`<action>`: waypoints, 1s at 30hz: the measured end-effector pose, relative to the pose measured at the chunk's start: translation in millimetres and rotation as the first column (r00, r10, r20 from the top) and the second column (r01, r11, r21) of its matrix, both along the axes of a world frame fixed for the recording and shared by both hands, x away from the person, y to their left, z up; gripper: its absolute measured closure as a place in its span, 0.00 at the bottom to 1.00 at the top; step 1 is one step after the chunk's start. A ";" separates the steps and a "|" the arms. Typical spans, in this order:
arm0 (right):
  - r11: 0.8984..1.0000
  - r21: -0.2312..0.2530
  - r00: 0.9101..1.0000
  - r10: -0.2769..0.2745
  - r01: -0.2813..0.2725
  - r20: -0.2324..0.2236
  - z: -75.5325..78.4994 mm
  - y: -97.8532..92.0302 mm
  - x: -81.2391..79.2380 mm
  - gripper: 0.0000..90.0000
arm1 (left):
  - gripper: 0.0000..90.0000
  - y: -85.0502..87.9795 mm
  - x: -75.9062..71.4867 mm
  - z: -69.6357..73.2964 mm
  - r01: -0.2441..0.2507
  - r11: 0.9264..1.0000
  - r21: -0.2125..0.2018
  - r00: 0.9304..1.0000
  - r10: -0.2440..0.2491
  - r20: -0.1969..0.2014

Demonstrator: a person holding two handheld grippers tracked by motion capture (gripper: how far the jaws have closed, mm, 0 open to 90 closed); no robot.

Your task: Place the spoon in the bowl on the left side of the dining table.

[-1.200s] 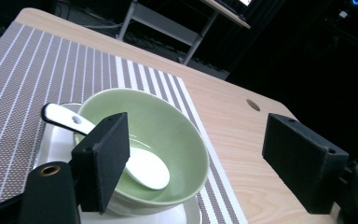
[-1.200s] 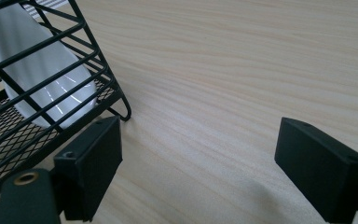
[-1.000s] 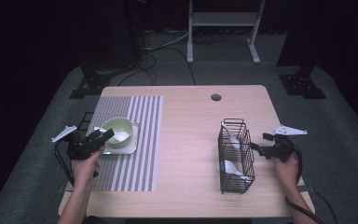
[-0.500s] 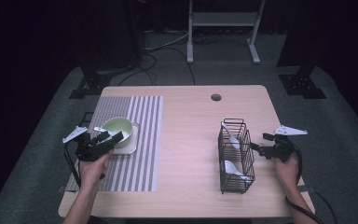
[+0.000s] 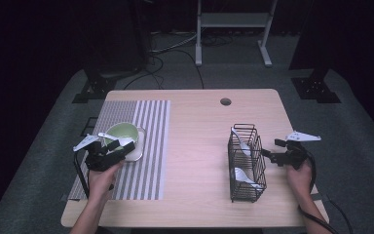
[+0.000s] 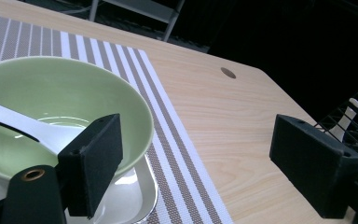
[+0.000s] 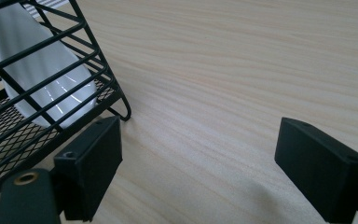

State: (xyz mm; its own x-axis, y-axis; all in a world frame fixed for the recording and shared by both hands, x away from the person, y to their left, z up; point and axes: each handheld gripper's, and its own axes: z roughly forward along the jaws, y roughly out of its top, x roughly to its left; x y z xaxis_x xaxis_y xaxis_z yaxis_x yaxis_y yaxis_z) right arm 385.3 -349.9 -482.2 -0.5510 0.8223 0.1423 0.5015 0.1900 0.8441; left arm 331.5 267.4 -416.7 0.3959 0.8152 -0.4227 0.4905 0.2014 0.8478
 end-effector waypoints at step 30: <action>1.000 0.000 1.000 0.001 -0.001 0.002 0.0 0.1 -0.1 0.15 | 0.11 -51.4 -7.1 -17.6 0.168 0.984 0.064 0.985 -0.165 -0.047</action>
State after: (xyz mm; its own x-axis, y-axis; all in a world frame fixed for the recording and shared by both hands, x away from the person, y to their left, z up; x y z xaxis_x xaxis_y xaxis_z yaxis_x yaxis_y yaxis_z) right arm 385.1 -349.8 -482.1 -0.5520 0.8218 0.1410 0.5000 0.1909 0.8447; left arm 324.4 216.0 -434.3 0.5120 0.7664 -0.3880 0.5475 0.0569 0.8349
